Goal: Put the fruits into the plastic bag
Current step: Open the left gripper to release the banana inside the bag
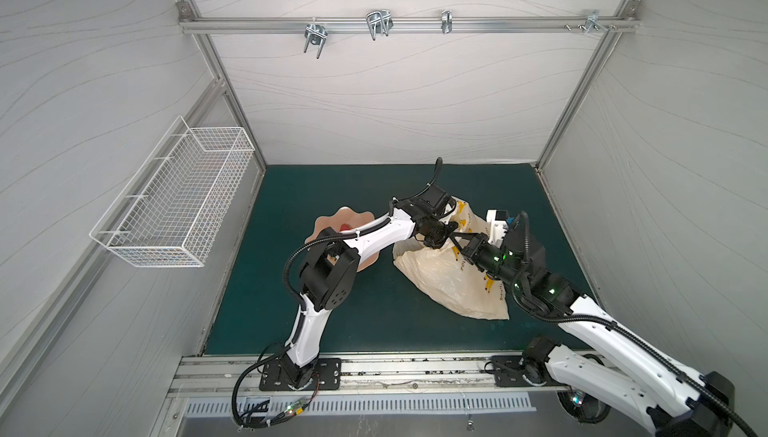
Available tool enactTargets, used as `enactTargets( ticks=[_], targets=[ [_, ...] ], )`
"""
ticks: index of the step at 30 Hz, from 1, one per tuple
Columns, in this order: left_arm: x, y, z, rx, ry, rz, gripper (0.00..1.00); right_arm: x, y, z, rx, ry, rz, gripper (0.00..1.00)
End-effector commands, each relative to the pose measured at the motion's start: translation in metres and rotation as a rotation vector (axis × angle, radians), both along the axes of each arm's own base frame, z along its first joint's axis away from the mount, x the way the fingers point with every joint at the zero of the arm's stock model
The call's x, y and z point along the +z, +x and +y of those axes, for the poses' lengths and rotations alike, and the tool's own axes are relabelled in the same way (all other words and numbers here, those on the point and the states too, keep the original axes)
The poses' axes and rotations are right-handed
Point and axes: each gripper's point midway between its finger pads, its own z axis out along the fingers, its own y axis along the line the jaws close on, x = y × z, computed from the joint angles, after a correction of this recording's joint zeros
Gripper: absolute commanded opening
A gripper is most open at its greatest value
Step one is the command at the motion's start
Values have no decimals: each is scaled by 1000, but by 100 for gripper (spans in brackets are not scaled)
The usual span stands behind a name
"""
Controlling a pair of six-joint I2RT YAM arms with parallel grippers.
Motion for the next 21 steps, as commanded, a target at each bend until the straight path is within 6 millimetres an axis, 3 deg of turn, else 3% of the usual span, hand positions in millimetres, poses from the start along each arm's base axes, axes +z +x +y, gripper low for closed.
enactTargets(
  ticks=[1,14,21],
  targets=[
    [8,5,5,45,-34,25,30,-1,5,-1,-29,14,0,0],
    [21,7,24,104,-11,33,67,-12,10,-13,-61,32,45,0],
    [38,7,40,122,-7,2,74,-20,12,-24,-75,28,77,0]
  ],
)
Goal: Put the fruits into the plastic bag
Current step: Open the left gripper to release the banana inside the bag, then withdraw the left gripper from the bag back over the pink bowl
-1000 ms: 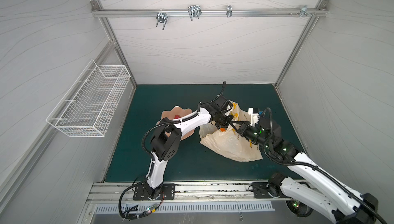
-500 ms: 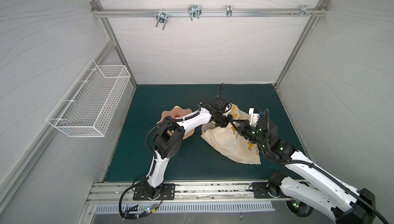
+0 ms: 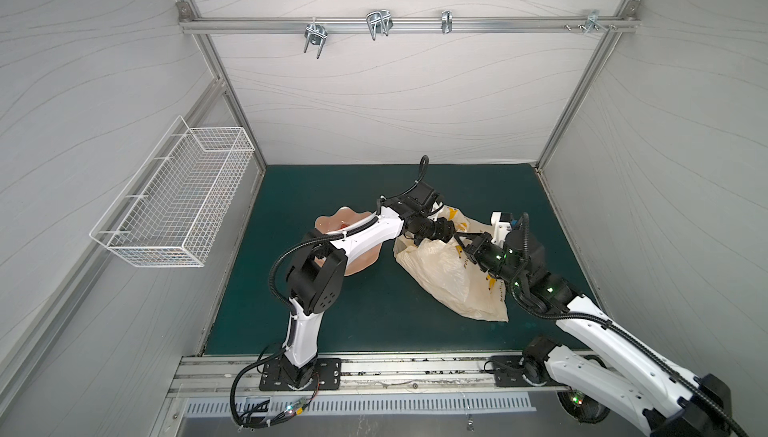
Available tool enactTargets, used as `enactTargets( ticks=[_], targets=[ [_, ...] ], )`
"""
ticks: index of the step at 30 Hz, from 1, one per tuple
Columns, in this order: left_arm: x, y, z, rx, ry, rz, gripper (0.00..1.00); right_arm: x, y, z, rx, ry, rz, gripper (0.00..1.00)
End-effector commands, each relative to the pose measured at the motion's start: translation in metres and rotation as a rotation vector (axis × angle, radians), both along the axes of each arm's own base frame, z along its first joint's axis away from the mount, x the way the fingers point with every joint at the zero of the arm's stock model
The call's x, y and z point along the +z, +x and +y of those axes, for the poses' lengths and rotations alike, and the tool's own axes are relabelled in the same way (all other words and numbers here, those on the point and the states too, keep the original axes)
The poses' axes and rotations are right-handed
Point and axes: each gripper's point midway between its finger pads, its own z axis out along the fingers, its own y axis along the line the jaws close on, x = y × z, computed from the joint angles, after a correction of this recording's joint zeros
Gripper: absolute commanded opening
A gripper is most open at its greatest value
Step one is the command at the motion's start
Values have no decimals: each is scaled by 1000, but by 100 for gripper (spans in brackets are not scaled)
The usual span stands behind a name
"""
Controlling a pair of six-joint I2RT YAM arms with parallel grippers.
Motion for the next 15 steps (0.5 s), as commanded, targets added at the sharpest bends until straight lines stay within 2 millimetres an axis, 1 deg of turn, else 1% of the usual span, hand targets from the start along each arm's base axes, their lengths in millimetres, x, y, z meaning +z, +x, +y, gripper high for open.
enactTargets(
  ticks=[1,5,8,12,15],
  targets=[
    [21,3,8,13,-6,-48,75,-4,-2,-5,-4,15,23,0],
    [21,0,19,11,42,-60,75,-5,-2,-9,-3,11,32,0],
    [21,-2,31,23,84,-64,75,-4,-2,-12,-6,1,37,0],
    [25,4,55,94,146,-77,76,-7,-5,-15,-4,-9,55,0],
    [25,9,80,157,237,-92,75,-9,-6,-17,-5,-9,61,0]
  ],
)
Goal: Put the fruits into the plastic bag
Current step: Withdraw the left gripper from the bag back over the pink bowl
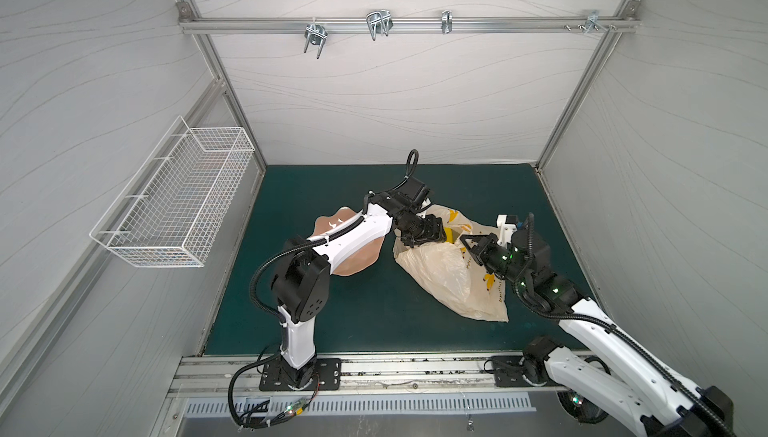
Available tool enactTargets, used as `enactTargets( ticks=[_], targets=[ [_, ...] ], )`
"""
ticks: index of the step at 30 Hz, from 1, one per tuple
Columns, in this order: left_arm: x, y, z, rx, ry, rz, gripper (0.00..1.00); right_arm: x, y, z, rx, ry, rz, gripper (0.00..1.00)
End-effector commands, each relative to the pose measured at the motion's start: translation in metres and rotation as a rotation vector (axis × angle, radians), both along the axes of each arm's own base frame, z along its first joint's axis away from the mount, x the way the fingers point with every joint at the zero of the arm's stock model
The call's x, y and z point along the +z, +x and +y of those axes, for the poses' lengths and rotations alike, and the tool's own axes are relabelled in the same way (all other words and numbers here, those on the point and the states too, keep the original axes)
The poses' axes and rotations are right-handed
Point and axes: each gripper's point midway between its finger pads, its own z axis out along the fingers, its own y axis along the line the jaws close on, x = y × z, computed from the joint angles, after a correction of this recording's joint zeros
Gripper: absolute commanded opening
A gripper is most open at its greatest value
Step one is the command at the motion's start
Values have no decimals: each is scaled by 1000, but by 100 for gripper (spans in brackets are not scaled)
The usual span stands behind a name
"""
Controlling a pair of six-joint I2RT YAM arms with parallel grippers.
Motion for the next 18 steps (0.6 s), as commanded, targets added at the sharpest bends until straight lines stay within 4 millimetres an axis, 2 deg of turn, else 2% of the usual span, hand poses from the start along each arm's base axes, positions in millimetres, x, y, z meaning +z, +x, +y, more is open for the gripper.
enactTargets(
  ticks=[1,4,18],
  targets=[
    [10,8,38,87,122,-52,75,1,-4,-4,1,1,8,0],
    [11,9,60,126,209,-59,75,-2,-4,-4,3,2,16,0],
    [21,16,133,267,459,-126,75,-6,-4,0,20,10,40,0]
  ],
)
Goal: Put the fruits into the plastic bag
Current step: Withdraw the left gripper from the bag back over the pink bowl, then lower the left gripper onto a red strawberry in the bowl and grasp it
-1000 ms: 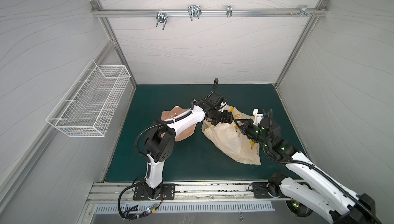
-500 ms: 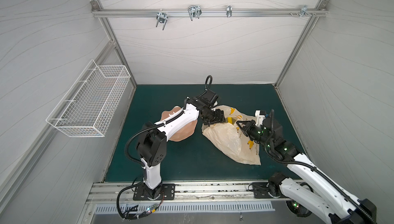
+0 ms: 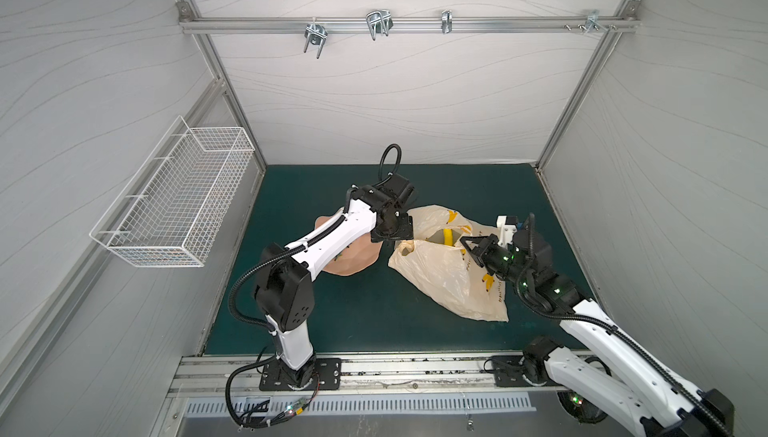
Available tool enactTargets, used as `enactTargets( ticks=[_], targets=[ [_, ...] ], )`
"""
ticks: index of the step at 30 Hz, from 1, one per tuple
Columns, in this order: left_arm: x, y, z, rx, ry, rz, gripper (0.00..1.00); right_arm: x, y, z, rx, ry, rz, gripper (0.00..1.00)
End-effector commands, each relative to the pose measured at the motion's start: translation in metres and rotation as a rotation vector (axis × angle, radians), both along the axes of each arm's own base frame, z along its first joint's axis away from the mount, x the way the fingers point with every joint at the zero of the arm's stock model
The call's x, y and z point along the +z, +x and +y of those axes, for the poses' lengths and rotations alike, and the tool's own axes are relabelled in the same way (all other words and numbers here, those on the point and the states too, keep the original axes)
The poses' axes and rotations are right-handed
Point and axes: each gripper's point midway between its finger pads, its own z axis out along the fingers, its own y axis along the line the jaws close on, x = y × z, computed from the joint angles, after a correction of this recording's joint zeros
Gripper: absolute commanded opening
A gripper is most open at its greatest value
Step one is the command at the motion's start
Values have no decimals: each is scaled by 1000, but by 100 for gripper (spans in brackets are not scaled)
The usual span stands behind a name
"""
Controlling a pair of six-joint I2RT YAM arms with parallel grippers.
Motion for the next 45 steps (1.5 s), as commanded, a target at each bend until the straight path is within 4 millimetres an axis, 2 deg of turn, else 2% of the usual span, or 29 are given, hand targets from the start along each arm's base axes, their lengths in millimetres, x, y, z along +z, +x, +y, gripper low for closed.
enactTargets(
  ticks=[1,13,21,25,39,45],
  targets=[
    [19,7,31,69,87,-57,75,-6,-1,-1,0,1,26,0],
    [27,10,52,119,109,-91,75,-7,-2,-1,3,-5,33,0],
    [22,11,96,228,150,-71,75,-8,-2,-2,5,-3,40,0],
    [20,17,112,257,135,-64,75,-11,-2,-1,6,12,51,0],
    [-21,37,152,316,116,45,72,-12,5,8,36,16,63,0],
    [-39,48,154,310,107,77,69,-14,6,6,28,15,66,0]
  ],
)
